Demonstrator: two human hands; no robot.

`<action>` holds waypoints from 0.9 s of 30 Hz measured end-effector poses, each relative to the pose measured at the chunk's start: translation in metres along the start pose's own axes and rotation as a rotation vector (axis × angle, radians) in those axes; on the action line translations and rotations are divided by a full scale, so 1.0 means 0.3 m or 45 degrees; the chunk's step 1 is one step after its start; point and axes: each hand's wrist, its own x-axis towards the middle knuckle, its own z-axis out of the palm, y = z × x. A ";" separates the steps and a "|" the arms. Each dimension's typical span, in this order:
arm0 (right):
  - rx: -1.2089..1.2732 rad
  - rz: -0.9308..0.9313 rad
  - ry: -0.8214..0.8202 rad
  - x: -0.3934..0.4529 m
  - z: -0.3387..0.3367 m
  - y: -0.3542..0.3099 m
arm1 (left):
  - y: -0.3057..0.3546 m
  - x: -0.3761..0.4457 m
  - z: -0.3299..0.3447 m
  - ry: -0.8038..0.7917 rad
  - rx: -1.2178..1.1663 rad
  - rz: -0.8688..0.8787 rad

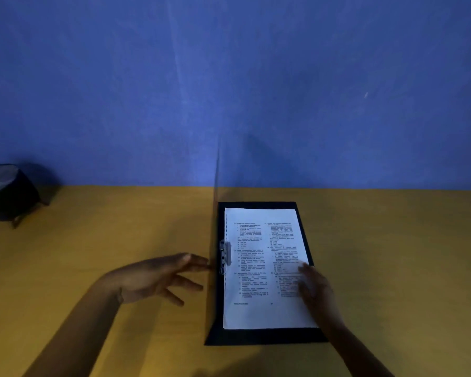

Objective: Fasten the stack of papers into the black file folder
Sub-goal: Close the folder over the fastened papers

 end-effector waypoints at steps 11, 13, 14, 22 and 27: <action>0.943 0.690 -0.110 -0.023 -0.197 0.001 | -0.047 0.149 0.146 0.115 -0.053 -0.158; 1.008 0.761 -0.071 -0.021 -0.192 0.012 | -0.069 0.172 0.152 0.207 -0.098 -0.149; 0.993 0.781 -0.033 -0.018 -0.186 0.011 | -0.079 0.182 0.159 0.277 -0.145 -0.129; 0.429 0.683 0.021 0.006 -0.136 -0.023 | -0.113 0.233 0.235 0.682 -0.313 -0.075; 0.518 0.786 -0.013 0.015 -0.165 -0.030 | -0.137 0.227 0.272 0.655 -0.210 -0.070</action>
